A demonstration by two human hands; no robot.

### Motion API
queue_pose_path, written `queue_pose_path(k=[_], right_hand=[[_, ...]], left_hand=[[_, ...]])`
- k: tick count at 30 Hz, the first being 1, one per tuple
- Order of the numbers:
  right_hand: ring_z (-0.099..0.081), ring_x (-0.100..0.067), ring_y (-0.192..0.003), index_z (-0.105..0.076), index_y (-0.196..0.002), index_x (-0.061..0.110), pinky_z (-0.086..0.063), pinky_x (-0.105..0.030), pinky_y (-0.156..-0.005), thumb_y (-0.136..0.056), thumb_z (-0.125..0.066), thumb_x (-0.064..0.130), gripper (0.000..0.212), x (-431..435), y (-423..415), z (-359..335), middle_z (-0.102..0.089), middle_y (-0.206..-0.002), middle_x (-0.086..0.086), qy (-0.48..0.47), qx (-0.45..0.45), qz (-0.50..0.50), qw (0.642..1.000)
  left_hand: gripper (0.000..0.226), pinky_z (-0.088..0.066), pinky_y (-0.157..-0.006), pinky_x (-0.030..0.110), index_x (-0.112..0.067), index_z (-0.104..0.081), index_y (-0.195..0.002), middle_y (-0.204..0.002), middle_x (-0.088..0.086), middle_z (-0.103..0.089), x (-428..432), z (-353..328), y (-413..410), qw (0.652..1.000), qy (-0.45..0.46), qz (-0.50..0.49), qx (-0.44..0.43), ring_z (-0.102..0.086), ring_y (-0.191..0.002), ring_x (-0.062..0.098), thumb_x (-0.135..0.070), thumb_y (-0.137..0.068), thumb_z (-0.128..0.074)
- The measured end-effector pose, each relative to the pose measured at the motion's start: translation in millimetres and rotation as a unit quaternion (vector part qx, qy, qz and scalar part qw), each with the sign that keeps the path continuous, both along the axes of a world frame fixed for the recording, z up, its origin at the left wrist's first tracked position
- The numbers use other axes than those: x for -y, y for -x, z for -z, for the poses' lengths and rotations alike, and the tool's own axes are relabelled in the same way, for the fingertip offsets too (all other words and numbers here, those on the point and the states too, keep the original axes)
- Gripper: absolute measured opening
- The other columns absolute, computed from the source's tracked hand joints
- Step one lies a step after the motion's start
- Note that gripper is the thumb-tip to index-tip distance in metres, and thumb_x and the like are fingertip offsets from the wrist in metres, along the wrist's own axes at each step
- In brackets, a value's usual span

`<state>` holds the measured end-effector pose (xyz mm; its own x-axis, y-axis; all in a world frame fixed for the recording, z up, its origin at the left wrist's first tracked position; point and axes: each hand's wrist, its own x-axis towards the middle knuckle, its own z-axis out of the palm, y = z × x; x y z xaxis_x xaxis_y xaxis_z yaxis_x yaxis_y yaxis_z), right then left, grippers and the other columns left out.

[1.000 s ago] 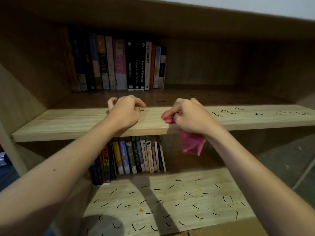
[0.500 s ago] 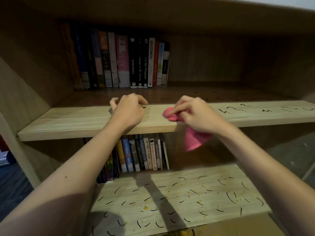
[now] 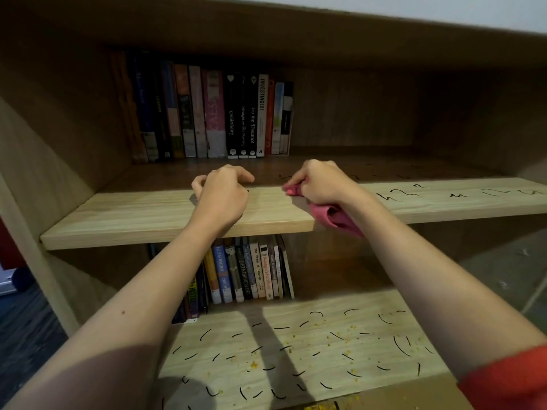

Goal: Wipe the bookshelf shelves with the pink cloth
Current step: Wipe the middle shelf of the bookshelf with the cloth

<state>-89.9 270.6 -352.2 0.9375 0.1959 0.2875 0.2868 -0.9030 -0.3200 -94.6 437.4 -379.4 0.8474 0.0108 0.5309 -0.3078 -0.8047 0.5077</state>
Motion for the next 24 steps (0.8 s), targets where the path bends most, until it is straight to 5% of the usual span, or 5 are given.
queue_pose_path(k=[6,11,15,19,24], right_hand=[[-0.035,-0.018,-0.1,-0.066,-0.113,0.033,-0.031,-0.031,-0.087,-0.095,-0.039,0.011,0.039,-5.5,41.1,19.5,-0.044,-0.103,0.008,0.0,0.07,-0.055,0.996],[-0.04,-0.023,-0.108,-0.069,-0.108,0.028,-0.03,-0.038,-0.102,-0.094,-0.042,0.011,0.035,24.0,31.1,9.6,-0.044,-0.102,0.008,-0.013,0.038,0.041,0.998],[-0.035,-0.019,-0.1,-0.067,-0.112,0.033,-0.034,-0.031,-0.086,-0.095,-0.041,0.014,0.036,6.4,43.9,22.3,-0.044,-0.1,0.01,0.01,0.086,-0.01,0.996],[-0.039,-0.023,-0.105,-0.069,-0.107,0.031,-0.029,-0.032,-0.088,-0.094,-0.04,0.01,0.039,40.9,48.0,17.5,-0.046,-0.1,0.007,-0.031,0.06,0.044,0.997],[-0.038,-0.026,-0.104,-0.064,-0.118,0.028,-0.038,-0.034,-0.087,-0.095,-0.042,0.017,0.034,38.0,62.8,26.8,-0.049,-0.109,0.003,0.077,0.129,0.075,0.986]], left_hand=[[0.039,-0.016,-0.103,0.032,-0.026,-0.066,-0.104,-0.121,-0.004,-0.059,-1.7,2.2,-3.7,1.0,-0.012,0.002,-0.001,-0.041,-0.121,0.016,-0.002,-0.089,-0.039],[0.029,-0.011,-0.108,0.034,-0.029,-0.065,-0.101,-0.12,-0.007,-0.057,0.2,0.6,0.5,0.998,-0.055,0.042,0.001,-0.038,-0.123,0.014,-0.011,-0.09,-0.045],[0.028,-0.009,-0.111,0.035,-0.028,-0.066,-0.1,-0.12,-0.007,-0.057,2.7,-1.3,5.0,0.993,-0.097,0.057,0.022,-0.039,-0.122,0.014,-0.014,-0.09,-0.044],[0.026,-0.007,-0.111,0.035,-0.029,-0.066,-0.095,-0.112,-0.01,-0.059,5.9,0.0,9.5,0.99,-0.119,0.068,0.04,-0.044,-0.116,0.01,-0.016,-0.091,-0.044],[0.024,-0.005,-0.11,0.042,-0.031,-0.063,-0.107,-0.124,-0.009,-0.055,37.8,-4.2,12.8,0.978,-0.181,0.104,-0.007,-0.039,-0.124,0.011,-0.028,-0.094,-0.043]])
